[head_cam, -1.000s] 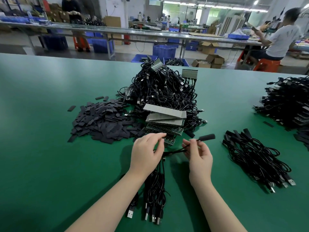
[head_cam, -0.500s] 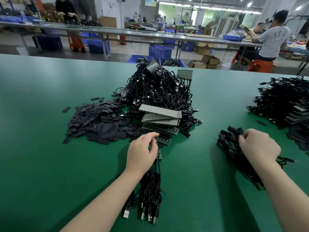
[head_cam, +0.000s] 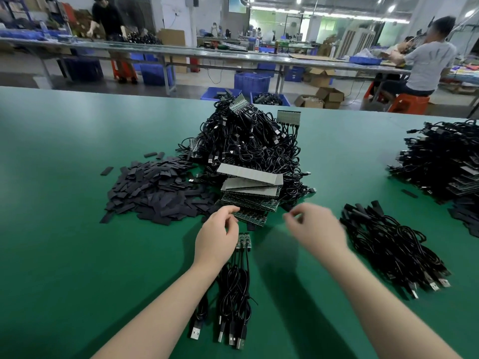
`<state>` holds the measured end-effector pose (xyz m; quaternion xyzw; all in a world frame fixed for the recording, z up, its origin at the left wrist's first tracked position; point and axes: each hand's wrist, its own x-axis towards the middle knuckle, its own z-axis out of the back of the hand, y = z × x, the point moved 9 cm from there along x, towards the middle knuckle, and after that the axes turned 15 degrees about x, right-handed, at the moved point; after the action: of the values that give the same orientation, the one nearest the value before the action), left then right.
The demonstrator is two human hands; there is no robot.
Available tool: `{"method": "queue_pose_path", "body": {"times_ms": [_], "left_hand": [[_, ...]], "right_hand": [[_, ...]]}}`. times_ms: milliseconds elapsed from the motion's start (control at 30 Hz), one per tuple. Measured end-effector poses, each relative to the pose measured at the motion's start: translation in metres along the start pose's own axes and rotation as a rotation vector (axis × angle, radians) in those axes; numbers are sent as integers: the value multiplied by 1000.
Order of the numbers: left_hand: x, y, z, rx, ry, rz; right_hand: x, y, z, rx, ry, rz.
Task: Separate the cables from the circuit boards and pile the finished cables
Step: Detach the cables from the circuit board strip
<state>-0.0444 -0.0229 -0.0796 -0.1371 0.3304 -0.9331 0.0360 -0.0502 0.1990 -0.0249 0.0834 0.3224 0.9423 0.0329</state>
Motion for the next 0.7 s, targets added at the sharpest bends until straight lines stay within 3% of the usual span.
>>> {"method": "queue_pose_path", "body": {"times_ms": [67,333,433,533,700], "left_hand": [[0,0,0,-4,10,7],[2,6,-2,-61,0,39],[4,9,-1,-76,-14,53],[4,10,2,-78,-39,56],[4,2,1,186,-31,-12]], "right_hand": [[-18,13,-42,122,150,-45],[-20,20,-102,228,261,-199],[-9,17,-106,313,269,-244],[-4,12,-110,548,234,-312],[-7,3,-113,756,230,-332]]}}
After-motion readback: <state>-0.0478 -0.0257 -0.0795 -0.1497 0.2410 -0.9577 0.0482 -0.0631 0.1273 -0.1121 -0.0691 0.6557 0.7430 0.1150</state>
